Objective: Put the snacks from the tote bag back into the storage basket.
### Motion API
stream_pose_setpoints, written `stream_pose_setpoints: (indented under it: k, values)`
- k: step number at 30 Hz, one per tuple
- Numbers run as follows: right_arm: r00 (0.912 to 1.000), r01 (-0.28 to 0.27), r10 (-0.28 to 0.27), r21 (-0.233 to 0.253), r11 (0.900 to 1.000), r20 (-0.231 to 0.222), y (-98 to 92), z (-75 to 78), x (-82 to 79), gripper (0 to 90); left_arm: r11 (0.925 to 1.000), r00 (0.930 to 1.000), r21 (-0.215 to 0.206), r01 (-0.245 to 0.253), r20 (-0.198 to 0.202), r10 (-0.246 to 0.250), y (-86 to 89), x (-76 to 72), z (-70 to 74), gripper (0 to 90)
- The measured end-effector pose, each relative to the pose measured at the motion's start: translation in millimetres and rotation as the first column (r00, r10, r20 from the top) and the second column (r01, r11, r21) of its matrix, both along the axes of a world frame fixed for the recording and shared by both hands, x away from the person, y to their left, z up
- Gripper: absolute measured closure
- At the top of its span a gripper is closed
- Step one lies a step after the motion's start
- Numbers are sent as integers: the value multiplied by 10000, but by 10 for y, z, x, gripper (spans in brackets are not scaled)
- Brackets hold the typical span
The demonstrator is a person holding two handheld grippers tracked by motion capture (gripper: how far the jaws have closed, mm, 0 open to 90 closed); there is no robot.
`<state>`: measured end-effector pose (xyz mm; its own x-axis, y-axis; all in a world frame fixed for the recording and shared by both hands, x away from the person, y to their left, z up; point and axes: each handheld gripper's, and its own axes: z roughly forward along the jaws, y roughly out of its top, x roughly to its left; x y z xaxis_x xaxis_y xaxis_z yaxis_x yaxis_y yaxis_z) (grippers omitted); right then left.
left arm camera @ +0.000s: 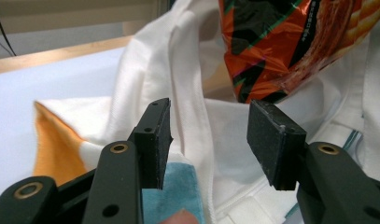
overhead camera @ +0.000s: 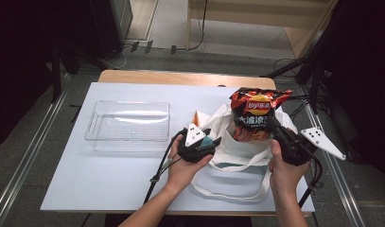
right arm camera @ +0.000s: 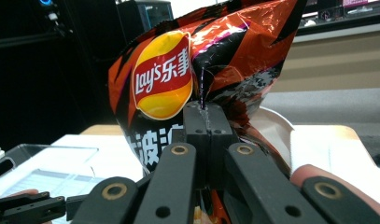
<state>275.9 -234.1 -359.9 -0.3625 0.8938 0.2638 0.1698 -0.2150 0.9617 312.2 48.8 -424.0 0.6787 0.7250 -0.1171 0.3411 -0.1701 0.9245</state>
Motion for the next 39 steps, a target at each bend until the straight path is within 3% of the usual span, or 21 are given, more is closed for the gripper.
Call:
stream_pose_setpoints:
  k: [13,22,26,33,39]
  values:
    - [9980,-242,240,32,9997,580,30,184,-135,900,9983,9989,-572,117,453,-91,18,-10,259,501]
    - [9959,-565,568,-67,9984,708,104,175,-190,900,9894,9948,-1361,515,942,-388,-2,-18,533,450]
    - [9954,-662,670,-144,9977,691,146,147,-193,900,9873,9921,-1480,576,1190,-400,15,-28,653,433]
    - [9942,-878,892,-252,9958,597,217,101,-216,900,9814,9908,-1810,637,1292,-405,42,8,803,385]
    - [9924,-1051,1071,-361,9938,601,262,70,-237,900,9716,9934,-2236,770,1001,-556,72,79,861,319]
